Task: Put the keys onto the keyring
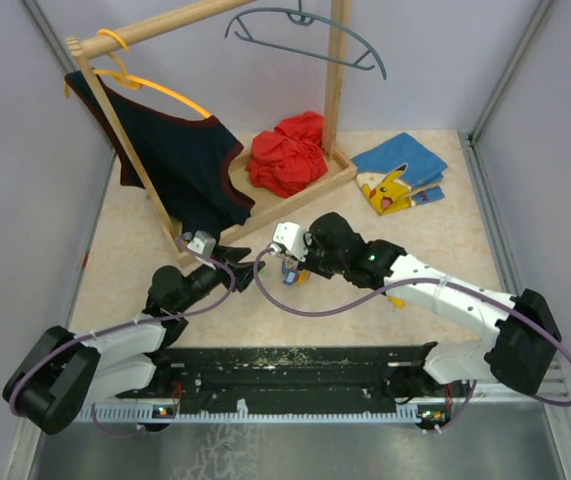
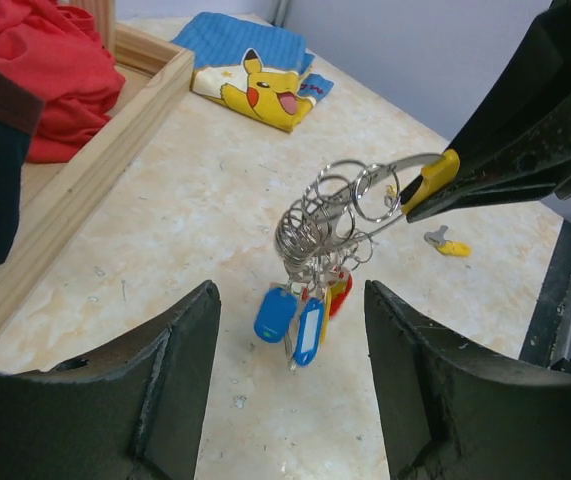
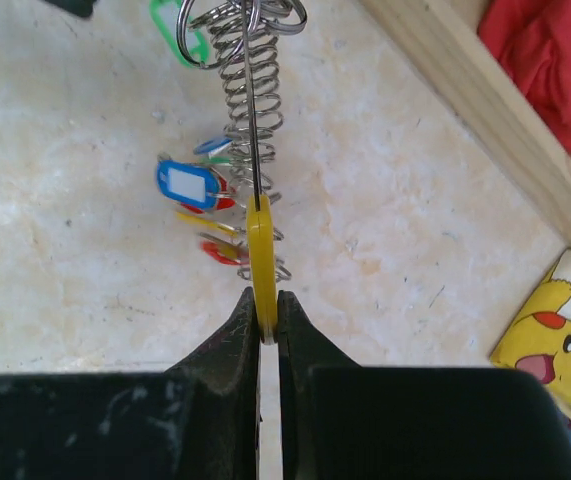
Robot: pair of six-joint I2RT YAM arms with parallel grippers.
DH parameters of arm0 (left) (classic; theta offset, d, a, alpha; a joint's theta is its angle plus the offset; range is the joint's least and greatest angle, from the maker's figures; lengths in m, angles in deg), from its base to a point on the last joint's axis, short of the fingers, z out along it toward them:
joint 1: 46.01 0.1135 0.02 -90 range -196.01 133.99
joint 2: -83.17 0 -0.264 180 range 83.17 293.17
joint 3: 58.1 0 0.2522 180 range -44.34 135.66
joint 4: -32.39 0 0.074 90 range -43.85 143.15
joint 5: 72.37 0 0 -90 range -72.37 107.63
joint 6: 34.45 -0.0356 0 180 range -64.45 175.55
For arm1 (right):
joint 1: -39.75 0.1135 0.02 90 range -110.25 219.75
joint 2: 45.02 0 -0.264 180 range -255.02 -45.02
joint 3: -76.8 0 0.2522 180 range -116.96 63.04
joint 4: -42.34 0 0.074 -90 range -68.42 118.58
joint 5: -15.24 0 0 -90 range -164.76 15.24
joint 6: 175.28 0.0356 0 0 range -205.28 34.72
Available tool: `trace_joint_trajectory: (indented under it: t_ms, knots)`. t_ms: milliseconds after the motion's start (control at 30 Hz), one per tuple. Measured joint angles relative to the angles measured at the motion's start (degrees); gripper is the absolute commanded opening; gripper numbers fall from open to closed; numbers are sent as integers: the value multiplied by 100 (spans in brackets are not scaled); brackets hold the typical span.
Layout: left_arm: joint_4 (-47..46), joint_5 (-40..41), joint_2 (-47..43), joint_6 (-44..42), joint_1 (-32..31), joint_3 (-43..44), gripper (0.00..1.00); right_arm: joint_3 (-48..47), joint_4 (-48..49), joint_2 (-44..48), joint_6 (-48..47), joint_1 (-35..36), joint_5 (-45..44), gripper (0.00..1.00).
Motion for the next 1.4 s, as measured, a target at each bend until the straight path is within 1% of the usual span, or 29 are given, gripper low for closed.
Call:
trace_joint_trajectory:
  t_ms: [67, 200, 400, 567, 700, 967, 1067, 1200, 1267, 1400]
  knots:
    - [197, 42, -116, -83, 0, 15, 66, -70, -308, -85, -35, 0, -101, 0]
    - [409, -168, -114, -308, 2, 127, 73, -352, -846, -195, -107, -2, -186, 0]
    - [553, -970, 162, -776, 0, 450, 74, -828, -1508, -315, -164, 0, -144, 0]
    - [581, -1178, 254, -1010, 0, 612, 76, -1357, -2068, -752, -162, 0, -203, 0]
    - [516, -1128, 459, -992, 0, 658, 79, -1416, -2249, -890, -162, -2, -203, 0]
    - [-262, -1123, 1381, -494, 0, 879, 81, -1416, -2299, -922, -140, 0, -13, 0]
    - [-531, -968, 1598, -323, 0, 935, 82, -1416, -2317, -922, -136, -2, 13, 0]
    - [-667, -455, 1561, -127, 0, 863, 81, -1416, -2297, -922, -105, -2, -37, 0]
    - [-538, -83, 1388, 4, 7, 763, 80, -1414, -2286, -920, -79, -28, -76, 0]
    - [-208, 343, 1071, 116, 35, 664, 79, -1401, -2282, -892, -68, -140, -94, 0]
